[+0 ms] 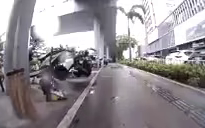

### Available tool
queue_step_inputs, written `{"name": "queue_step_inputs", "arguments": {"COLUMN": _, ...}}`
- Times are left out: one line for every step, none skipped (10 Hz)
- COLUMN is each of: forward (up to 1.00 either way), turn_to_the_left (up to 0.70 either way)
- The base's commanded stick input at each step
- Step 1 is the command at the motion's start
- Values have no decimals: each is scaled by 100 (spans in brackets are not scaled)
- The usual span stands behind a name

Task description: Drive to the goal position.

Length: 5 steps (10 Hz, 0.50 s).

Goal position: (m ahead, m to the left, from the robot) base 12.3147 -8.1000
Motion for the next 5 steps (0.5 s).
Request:
{"name": "queue_step_inputs", "arguments": {"forward": 70, "turn_to_the_left": 0}}
{"name": "queue_step_inputs", "arguments": {"forward": 70, "turn_to_the_left": 0}}
{"name": "queue_step_inputs", "arguments": {"forward": 70, "turn_to_the_left": 0}}
{"name": "queue_step_inputs", "arguments": {"forward": 70, "turn_to_the_left": 0}}
{"name": "queue_step_inputs", "arguments": {"forward": 70, "turn_to_the_left": 0}}
